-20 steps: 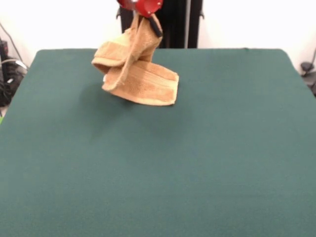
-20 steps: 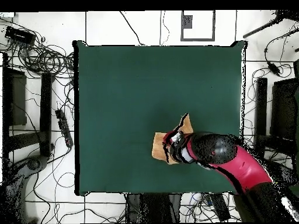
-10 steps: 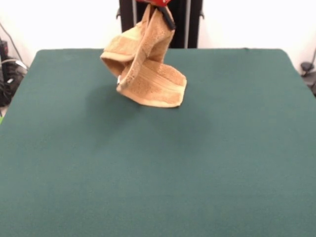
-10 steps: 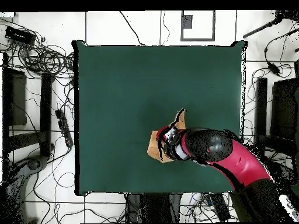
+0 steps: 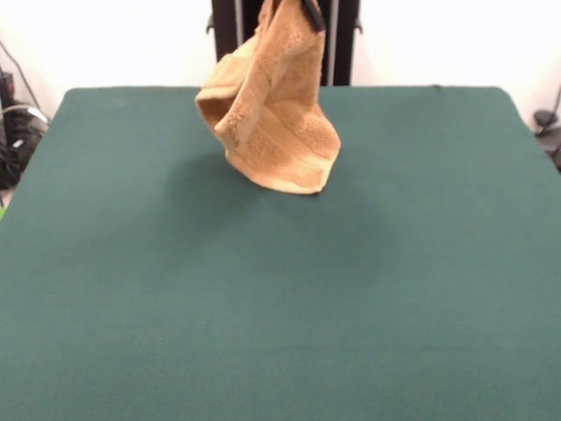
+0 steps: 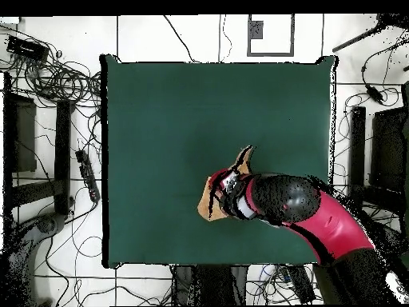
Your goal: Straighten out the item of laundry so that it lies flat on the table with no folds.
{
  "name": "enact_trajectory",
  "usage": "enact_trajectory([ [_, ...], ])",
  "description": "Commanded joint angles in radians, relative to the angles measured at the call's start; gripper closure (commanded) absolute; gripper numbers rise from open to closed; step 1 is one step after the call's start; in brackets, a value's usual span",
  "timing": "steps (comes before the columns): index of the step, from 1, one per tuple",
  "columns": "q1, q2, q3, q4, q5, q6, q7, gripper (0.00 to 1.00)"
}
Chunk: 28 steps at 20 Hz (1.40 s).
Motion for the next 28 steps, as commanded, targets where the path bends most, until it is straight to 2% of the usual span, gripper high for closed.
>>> enact_trajectory([
  [1, 0.014, -0.084, 0.146, 0.118, 0.119, 0.137, -0.052, 1.00],
  [6, -0.006, -0.144, 0.183, 0.142, 0.198, 0.165, -0.080, 1.00],
  [12, -0.023, -0.155, 0.199, 0.156, 0.241, 0.160, -0.118, 1.00],
  [15, -0.030, -0.134, 0.200, 0.149, 0.226, 0.147, -0.123, 1.00],
  [18, -0.042, -0.155, 0.220, 0.178, 0.247, 0.129, -0.142, 1.00],
  [22, -0.069, -0.128, 0.246, 0.183, 0.215, 0.088, -0.181, 1.00],
  [23, -0.085, -0.129, 0.269, 0.199, 0.227, 0.070, -0.185, 0.00],
  [28, -0.107, -0.133, 0.292, 0.195, 0.173, 0.037, -0.211, 0.00],
])
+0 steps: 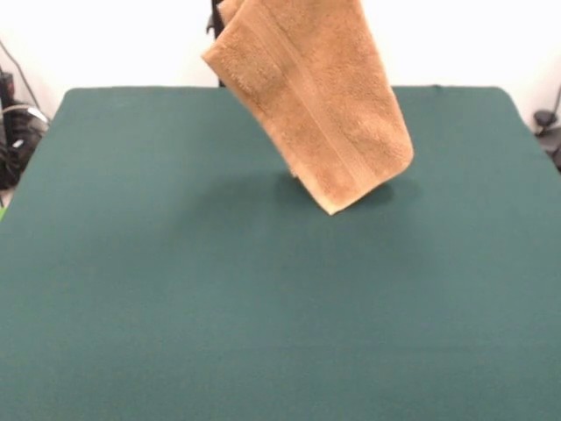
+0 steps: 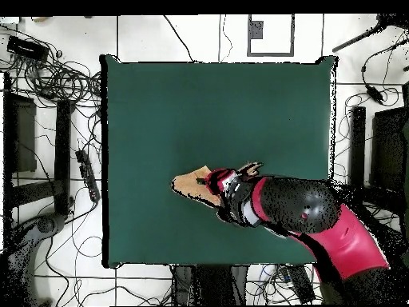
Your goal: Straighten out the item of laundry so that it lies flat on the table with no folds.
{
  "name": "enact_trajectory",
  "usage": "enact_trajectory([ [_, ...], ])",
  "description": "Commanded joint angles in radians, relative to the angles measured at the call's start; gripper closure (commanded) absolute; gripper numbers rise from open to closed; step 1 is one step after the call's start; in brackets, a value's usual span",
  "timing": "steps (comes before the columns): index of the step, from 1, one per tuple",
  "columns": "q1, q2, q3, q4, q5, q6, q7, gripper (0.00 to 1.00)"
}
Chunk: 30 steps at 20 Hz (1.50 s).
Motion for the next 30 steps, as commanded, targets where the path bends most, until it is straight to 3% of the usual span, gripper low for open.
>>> enact_trajectory([
  [1, -0.011, 0.029, 0.145, 0.090, -0.029, -0.042, -0.220, 0.00],
  [6, -0.044, 0.087, 0.181, 0.080, -0.107, -0.091, -0.253, 0.00],
  [12, -0.065, 0.127, 0.209, 0.030, -0.207, -0.064, -0.249, 0.00],
  [21, -0.094, 0.131, 0.173, -0.003, -0.334, 0.167, -0.194, 0.00],
  [26, -0.128, 0.107, 0.222, 0.008, -0.364, 0.264, -0.235, 0.00],
  [30, -0.136, 0.145, 0.233, -0.053, -0.494, 0.373, -0.321, 0.00],
])
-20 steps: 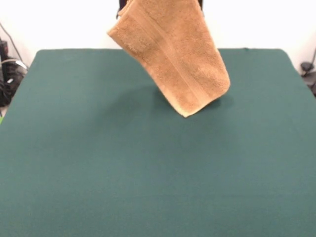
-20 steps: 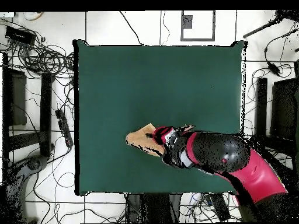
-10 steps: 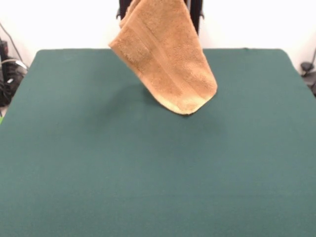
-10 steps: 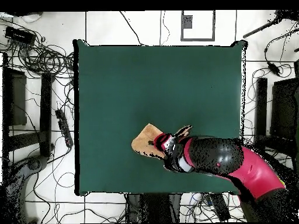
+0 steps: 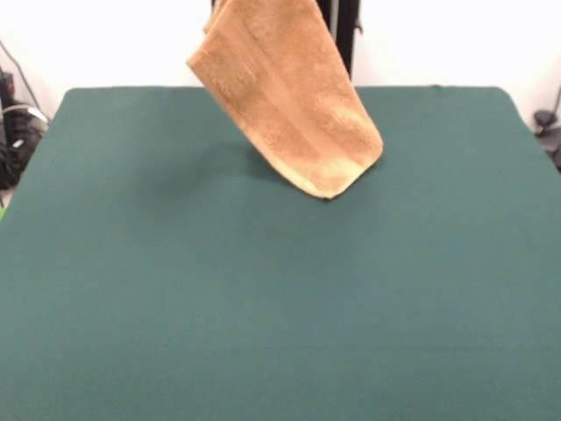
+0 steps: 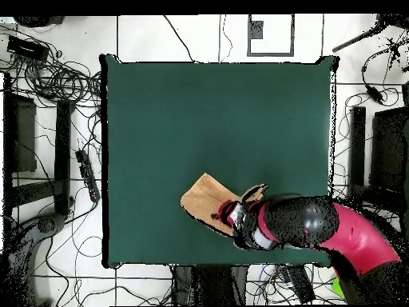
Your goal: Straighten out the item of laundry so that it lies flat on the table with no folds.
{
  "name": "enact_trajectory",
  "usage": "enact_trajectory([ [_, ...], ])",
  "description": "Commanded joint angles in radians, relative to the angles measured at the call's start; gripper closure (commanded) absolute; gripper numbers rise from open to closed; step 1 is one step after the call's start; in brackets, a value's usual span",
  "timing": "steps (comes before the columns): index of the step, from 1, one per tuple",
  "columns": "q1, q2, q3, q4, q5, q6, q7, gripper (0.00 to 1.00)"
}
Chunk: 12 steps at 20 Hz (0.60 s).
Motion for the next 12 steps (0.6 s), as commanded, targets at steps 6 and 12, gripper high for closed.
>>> enact_trajectory([
  [6, -0.004, 0.027, 0.134, -0.115, -0.249, 0.373, -0.362, 0.00],
  [12, -0.017, 0.050, 0.155, -0.158, -0.312, 0.394, -0.349, 0.00],
])
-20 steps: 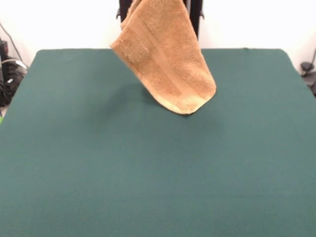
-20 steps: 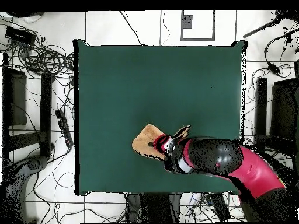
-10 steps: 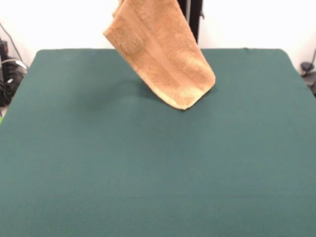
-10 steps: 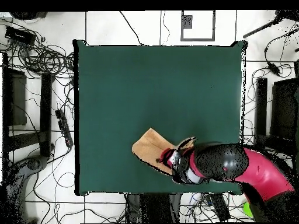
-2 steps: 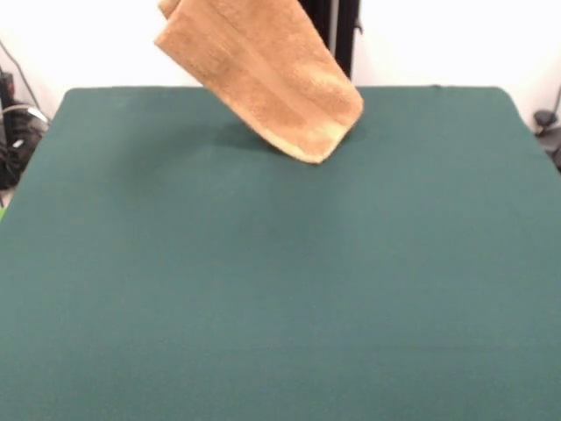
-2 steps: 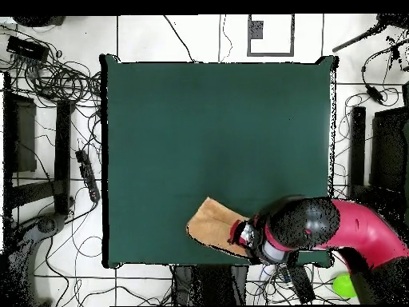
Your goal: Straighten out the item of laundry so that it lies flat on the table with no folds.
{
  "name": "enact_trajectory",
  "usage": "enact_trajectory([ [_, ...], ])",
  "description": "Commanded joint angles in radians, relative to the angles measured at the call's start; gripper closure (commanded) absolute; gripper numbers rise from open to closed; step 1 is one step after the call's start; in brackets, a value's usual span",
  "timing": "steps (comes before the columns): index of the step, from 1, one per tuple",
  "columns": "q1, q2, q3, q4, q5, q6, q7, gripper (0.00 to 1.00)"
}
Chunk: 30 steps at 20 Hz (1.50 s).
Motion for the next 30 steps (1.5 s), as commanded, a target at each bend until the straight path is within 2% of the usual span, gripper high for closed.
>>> enact_trajectory([
  [1, 0.016, 0.051, 0.109, -0.097, -0.067, 0.126, -0.343, 1.00],
  [3, 0.010, 0.060, 0.110, -0.110, -0.083, 0.138, -0.343, 1.00],
  [5, 0.012, 0.057, 0.109, -0.142, -0.154, 0.141, -0.369, 1.00],
  [12, 0.045, 0.106, 0.112, -0.254, -0.315, 0.238, -0.471, 1.00],
  [18, 0.020, 0.061, 0.177, -0.247, -0.360, 0.269, -0.571, 1.00],
  [22, 0.022, 0.049, 0.197, -0.272, -0.452, 0.287, -0.694, 1.00],
  [26, 0.034, 0.050, 0.171, -0.261, -0.442, 0.240, -0.642, 1.00],
  [28, 0.050, 0.070, 0.156, -0.292, -0.453, 0.215, -0.642, 1.00],
  [30, 0.054, 0.073, 0.149, -0.289, -0.459, 0.155, -0.620, 1.00],
])
